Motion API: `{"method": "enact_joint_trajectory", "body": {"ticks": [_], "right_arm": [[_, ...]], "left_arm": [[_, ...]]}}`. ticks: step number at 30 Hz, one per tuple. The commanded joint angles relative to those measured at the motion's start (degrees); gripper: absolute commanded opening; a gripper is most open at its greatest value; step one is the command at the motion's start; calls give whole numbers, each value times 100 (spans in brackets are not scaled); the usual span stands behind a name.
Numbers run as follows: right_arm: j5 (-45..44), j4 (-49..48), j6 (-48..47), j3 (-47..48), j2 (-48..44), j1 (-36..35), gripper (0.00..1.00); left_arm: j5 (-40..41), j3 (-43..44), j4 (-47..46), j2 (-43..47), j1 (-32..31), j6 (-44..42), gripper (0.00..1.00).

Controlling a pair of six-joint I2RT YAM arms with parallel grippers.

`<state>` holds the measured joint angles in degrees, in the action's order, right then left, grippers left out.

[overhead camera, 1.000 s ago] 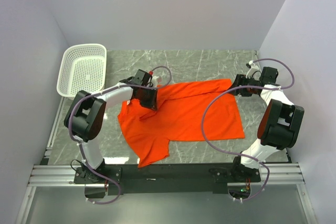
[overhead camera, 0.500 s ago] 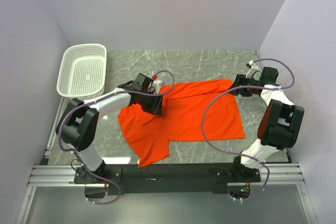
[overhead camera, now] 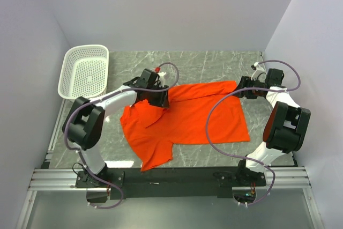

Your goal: Fold and stack the t-shirts

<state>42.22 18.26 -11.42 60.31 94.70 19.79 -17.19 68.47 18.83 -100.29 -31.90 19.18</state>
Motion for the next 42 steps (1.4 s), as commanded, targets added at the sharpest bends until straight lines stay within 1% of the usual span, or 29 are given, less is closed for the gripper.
{"method": "enact_joint_trajectory", "body": {"ticks": [1,2,3,5,7,8,10,11,12,13,14,15,16,17,18,19,22,24,27,29,32,33,35,38,40,42], "right_arm": [[111,-16,-1,156,-65,42,70],[103,-16,-1,156,-65,51,70],[120,-7,-1,173,-65,42,70],[120,11,-1,165,-65,42,70],[129,19,-18,165,-91,51,70],[120,28,-27,165,-100,51,70],[111,63,-79,156,-127,42,70],[103,63,-106,156,-135,42,70],[94,72,-132,156,-136,42,70],[102,90,-150,165,-136,51,70],[103,116,-176,191,-127,42,70],[120,125,-185,200,-92,42,70],[164,142,-194,226,-65,42,70],[181,177,-194,244,-48,34,70],[225,195,-185,287,13,34,70],[287,187,-176,305,40,34,70],[305,222,-168,341,67,25,70],[296,239,-185,341,67,16,70],[252,266,-211,323,67,16,70],[261,266,-212,323,67,25,70],[261,266,-203,323,119,16,70],[261,248,-194,332,137,25,70],[252,274,-194,384,181,7,70],[226,344,-211,481,233,-28,70],[191,371,-211,569,277,-54,70],[182,406,-211,657,356,-72,70]], "left_arm": [[-730,333,-29,-411,-114,-159,46],[-1386,386,93,-673,-176,-256,46],[-1705,491,182,-798,-237,-361,46],[-1954,623,453,-1157,-492,-651,46],[-1911,651,535,-1177,-641,-731,45],[-1815,581,430,-986,-642,-679,45],[-1062,309,-36,-599,-546,-400,45],[-771,81,-203,-92,-476,-267,45],[-516,-51,-596,191,-379,-126,45],[-78,-201,-782,473,-109,223,46],[83,-507,-976,980,68,418,46],[241,-640,-1099,1194,253,620,49],[564,-755,-1188,1353,646,1048,55],[750,-834,-1145,1520,850,1253,58],[839,-913,-1084,1513,1044,1429,60],[866,-905,-961,1478,1411,1709,59],[1068,-695,-451,1074,1870,2167,57],[1297,-589,-310,819,1994,2309,57],[1367,-633,-538,643,2205,2555,57],[1482,-536,-538,485,2241,2652,57],[1701,-274,-267,196,2258,2749,57],[1884,-220,-248,116,2258,2732,57],[1939,-141,-266,-69,2258,2723,57],[2035,17,-274,-324,2258,2740,54],[2070,157,-292,-499,2258,2731,49],[2079,254,-292,-596,2258,2731,39]]}}
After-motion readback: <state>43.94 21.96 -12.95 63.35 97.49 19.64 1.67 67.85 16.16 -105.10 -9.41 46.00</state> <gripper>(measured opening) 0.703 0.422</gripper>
